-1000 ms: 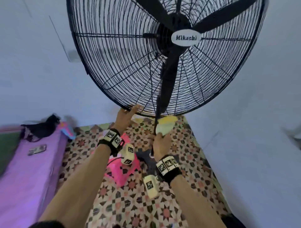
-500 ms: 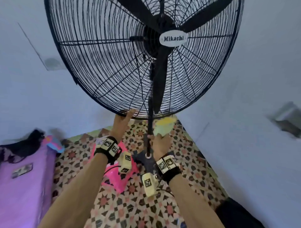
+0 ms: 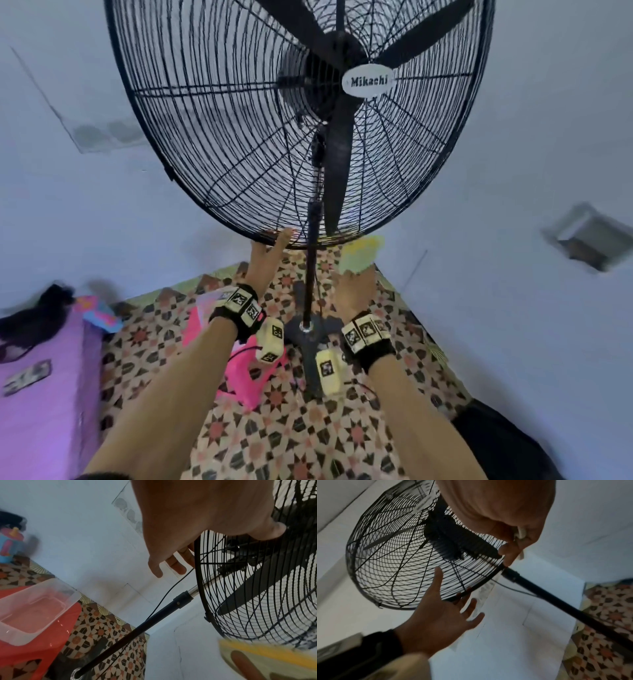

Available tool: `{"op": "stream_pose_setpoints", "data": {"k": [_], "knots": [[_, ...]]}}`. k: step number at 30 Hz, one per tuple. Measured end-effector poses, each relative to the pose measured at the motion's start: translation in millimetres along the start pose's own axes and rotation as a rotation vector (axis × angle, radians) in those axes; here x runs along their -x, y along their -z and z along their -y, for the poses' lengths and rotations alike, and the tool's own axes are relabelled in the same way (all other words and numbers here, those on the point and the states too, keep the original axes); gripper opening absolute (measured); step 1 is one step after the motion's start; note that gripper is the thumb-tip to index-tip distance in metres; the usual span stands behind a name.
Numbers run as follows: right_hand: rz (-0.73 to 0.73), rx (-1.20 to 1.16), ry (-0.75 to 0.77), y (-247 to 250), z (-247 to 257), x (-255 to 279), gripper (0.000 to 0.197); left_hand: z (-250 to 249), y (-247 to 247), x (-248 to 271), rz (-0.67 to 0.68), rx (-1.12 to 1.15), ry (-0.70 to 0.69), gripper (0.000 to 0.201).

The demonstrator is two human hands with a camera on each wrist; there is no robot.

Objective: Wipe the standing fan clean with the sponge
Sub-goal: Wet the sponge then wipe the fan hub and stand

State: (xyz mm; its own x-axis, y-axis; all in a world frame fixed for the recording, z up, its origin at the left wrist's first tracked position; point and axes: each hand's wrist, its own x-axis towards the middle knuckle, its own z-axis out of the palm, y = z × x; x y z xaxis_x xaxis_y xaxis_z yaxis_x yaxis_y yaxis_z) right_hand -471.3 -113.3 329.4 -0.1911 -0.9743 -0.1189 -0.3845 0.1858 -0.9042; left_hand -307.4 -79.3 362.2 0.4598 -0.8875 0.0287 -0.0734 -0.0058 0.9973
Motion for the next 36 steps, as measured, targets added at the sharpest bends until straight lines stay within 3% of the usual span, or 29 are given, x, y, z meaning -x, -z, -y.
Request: {"op": "stream_pose_setpoints", "data": {"k": [3, 7, 9, 12, 14, 16, 18, 20, 22, 25, 26, 28, 30, 32, 34, 36], "knots": [[0.056, 0.121, 0.139, -8, 17, 10, 0.044, -1, 0, -1, -0.012, -0.006, -0.007, 0.12], [0.323, 0.08, 0.358, -27, 12, 47, 0.022, 8, 2, -9, -0.022, -0.021, 0.02, 0.115], [0.281, 0.014, 0.331, -23, -3, 40, 0.026, 13, 5, -12, -0.004, -0.038, 0.033, 0.112], [0.074, -0.053, 0.128, -4, -15, 6, 0.042, 13, 4, -9, 0.001, -0.009, 0.046, 0.114], [0.027, -0.068, 0.071, 3, -2, -2, 0.038, 16, 3, -9, -0.007, 0.005, 0.014, 0.111], [0.134, -0.017, 0.17, -5, 16, 8, 0.024, 18, 2, -10, -0.015, 0.0, 0.002, 0.106], [0.347, -0.047, 0.222, -9, 26, 31, 0.016, 15, -1, -11, -0.032, 0.009, 0.024, 0.098], [0.474, -0.099, 0.215, 0, 23, 41, 0.014, 10, -5, -10, -0.06, 0.021, 0.04, 0.071], [0.363, -0.102, 0.199, 19, 21, 34, 0.015, 5, -5, -5, -0.045, 0.007, 0.044, 0.039], [-0.038, 0.021, 0.137, 38, 22, 5, 0.014, 3, -2, -3, -0.041, -0.002, 0.061, 0.052], [-0.089, 0.045, 0.129, 39, 28, 3, 0.01, 2, -2, -2, -0.056, 0.008, 0.056, 0.057], [0.009, 0.143, 0.223, 29, 40, 13, 0.004, -3, -4, -1, -0.089, 0.021, 0.056, 0.058], [0.221, 0.133, 0.389, 15, 44, 31, 0.015, -5, -7, -1, -0.114, 0.029, 0.036, 0.056], [0.372, 0.079, 0.443, 17, 44, 42, 0.021, -3, -8, -1, -0.122, 0.01, -0.013, 0.061], [0.331, 0.072, 0.375, 33, 41, 31, 0.024, -3, -6, 1, -0.123, 0.012, -0.013, 0.065], [0.191, 0.085, 0.284, 53, 37, 10, 0.025, -2, -6, 2, -0.119, 0.018, 0.01, 0.065]]}}
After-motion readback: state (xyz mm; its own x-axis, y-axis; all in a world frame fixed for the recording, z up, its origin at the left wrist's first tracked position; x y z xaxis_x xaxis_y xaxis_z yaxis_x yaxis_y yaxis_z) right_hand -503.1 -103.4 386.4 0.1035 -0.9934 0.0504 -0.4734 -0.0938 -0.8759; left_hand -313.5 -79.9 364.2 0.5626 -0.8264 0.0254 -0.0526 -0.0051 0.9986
